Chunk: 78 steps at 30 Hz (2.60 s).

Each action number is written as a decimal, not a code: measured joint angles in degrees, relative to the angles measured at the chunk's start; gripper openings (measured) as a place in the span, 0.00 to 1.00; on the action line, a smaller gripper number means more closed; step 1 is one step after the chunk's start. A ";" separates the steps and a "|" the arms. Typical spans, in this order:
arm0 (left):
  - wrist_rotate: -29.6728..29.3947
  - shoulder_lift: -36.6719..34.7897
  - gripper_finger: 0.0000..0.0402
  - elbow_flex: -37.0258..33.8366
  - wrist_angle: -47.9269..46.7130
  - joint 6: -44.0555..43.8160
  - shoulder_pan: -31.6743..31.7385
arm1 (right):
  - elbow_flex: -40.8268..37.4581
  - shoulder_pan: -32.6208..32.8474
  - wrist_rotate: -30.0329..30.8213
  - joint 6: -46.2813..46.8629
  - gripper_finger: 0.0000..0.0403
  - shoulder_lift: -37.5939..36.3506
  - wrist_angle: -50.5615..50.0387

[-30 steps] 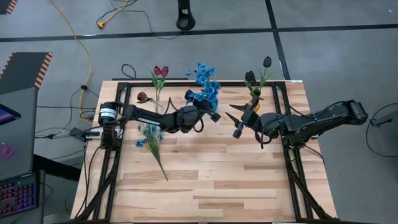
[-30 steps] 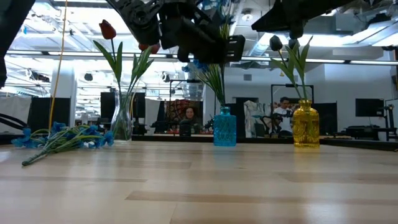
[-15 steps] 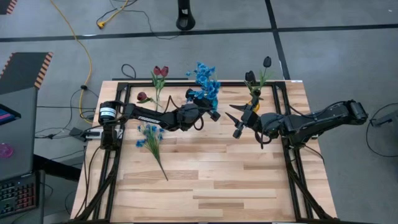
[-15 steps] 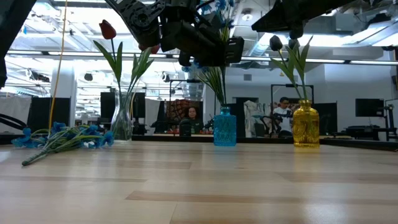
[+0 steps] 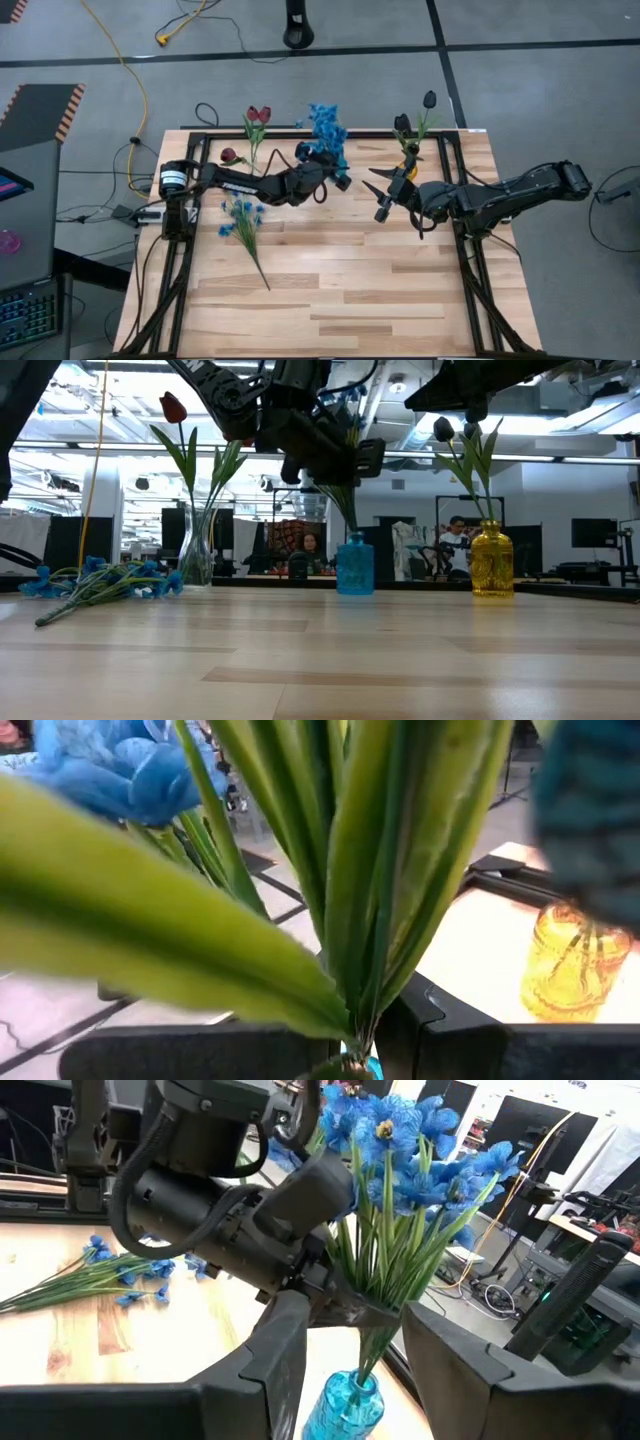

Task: Sort flowers into vase by color
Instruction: Put the bottom blue flowers into the blue vase, then put the blue flowers into the blue vase

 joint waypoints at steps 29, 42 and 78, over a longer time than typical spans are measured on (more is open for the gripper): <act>12.52 -0.02 0.42 0.00 -6.69 -4.97 3.61 | 0.00 0.02 0.00 -0.17 0.48 0.00 -0.02; 15.02 -5.16 0.59 0.00 -14.61 -1.94 3.61 | 0.00 0.01 0.00 -0.14 0.48 0.00 -0.02; 14.97 -27.52 0.59 0.00 -41.66 -1.51 -2.69 | 0.00 0.07 0.00 -0.08 0.48 0.02 -0.02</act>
